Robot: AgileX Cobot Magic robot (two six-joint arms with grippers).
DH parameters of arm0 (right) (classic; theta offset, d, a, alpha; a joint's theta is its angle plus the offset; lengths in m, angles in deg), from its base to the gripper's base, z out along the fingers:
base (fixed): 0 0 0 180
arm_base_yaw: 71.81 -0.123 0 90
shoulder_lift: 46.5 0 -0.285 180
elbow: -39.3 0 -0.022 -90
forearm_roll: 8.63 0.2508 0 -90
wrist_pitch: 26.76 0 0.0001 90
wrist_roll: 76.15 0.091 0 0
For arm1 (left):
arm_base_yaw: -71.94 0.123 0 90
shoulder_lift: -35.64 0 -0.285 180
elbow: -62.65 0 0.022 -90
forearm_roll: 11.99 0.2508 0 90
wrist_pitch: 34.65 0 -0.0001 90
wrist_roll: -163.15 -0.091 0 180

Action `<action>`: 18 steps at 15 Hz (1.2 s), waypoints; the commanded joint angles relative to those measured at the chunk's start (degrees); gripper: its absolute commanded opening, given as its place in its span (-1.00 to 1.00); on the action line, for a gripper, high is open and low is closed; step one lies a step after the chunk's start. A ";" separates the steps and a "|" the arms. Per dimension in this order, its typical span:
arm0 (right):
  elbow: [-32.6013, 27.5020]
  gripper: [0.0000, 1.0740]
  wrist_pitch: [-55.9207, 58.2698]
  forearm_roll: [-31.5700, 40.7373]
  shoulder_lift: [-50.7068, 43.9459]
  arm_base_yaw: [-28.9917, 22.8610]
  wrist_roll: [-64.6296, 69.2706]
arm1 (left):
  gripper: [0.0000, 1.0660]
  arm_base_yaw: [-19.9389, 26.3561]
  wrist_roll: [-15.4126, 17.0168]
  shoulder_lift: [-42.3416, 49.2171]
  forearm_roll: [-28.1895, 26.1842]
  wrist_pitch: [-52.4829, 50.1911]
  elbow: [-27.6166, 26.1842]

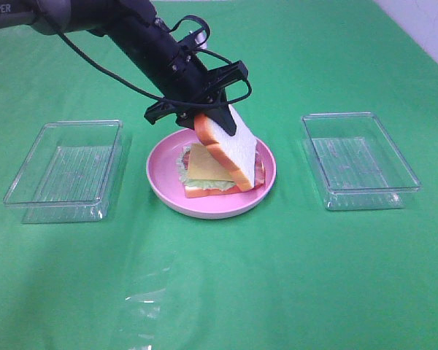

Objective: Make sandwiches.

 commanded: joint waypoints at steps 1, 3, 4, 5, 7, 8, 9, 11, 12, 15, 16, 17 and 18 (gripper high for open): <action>-0.23 0.83 -0.40 0.00 -1.95 0.00 0.00 | -0.31 -0.23 0.00 -0.46 0.92 -0.23 0.29; -0.23 0.83 -0.40 0.00 -1.95 0.00 0.00 | 0.23 -0.17 0.06 -0.40 3.04 0.34 0.29; -0.23 0.83 -0.40 0.00 -1.95 0.00 0.00 | 0.58 -0.17 0.06 -0.34 4.35 1.09 0.11; -0.23 0.83 -0.40 0.00 -1.95 0.00 0.00 | 0.87 -0.17 0.29 -0.34 5.61 2.58 -0.74; -0.23 0.83 -0.40 0.00 -1.95 0.00 0.00 | 0.91 -0.17 1.60 -0.34 8.37 5.73 -2.64; -0.23 0.83 -0.40 0.00 -1.95 0.00 0.00 | 0.91 -0.17 4.35 -0.34 14.67 10.77 -6.65; -0.23 0.83 -0.40 0.00 -1.95 0.00 0.00 | 0.91 -0.17 5.16 -0.34 17.13 12.89 -8.54; -0.23 0.83 -0.40 0.00 -1.95 0.00 0.00 | 0.91 -0.17 5.27 -0.23 21.37 15.99 -11.23; -0.23 0.83 -0.40 0.00 -1.95 0.00 0.00 | 0.91 -0.17 5.16 1.20 23.09 15.93 -11.46; -0.23 0.83 -0.40 0.00 -1.95 0.00 0.00 | 0.91 -0.11 4.87 4.30 27.67 15.93 -9.97; -0.23 0.83 -0.40 0.00 -1.95 0.00 0.00 | 0.91 0.06 4.53 6.36 31.17 15.93 -8.31; -0.23 0.83 -0.40 0.00 -1.95 0.00 0.00 | 0.91 0.23 4.53 7.68 33.17 15.93 -7.45; -0.23 0.83 -0.40 0.00 -1.95 0.00 0.00 | 0.91 2.46 4.47 13.46 37.18 15.93 -2.41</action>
